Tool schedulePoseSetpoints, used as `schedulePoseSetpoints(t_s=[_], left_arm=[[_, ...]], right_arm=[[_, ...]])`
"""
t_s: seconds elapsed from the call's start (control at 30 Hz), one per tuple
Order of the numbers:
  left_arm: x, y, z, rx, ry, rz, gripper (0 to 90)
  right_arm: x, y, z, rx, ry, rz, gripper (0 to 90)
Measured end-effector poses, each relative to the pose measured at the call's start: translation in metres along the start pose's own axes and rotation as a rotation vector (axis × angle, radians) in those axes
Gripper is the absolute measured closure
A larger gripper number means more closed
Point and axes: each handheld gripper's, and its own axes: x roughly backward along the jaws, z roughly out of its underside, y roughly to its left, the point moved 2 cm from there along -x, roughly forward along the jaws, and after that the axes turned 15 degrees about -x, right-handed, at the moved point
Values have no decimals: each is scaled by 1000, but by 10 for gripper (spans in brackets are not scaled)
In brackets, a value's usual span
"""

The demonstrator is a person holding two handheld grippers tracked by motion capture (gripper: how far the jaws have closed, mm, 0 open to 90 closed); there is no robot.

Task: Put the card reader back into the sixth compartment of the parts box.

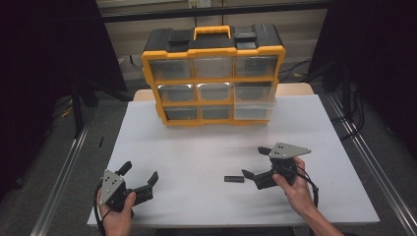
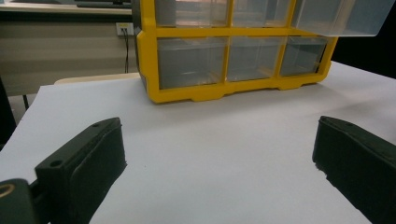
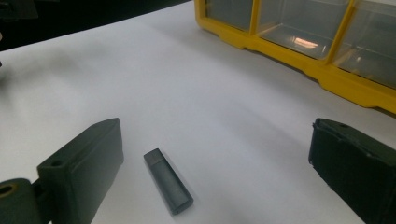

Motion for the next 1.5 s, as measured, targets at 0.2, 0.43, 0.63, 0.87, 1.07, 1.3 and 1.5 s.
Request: schedulePoseSetpoints(t_s=[0.2,0.43,0.63,0.87,1.07,1.3,1.5], left_arm=[[0,0,0,-2,-2,3,24],[0,-1,0,3,-5,5,24],[0,0,0,-1,-1,4,24],[0,-1,0,0,-2,1,24],[0,-1,0,-5,1,2,26],[0,-1,0,4,-3,1,27],[1,-1,0,0,-3,-2,28]], right_arm=[[-7,1,-4,10,41,-6,18],[-20,2,-7,35,147,3,28],[-29,1,-12,46,211,-7,28],[-39,1,-11,49,308,-31,34],[-47,4,-11,84,379,-47,40],[-58,12,-17,121,489,-75,64],[-68,16,-14,152,589,-81,127]])
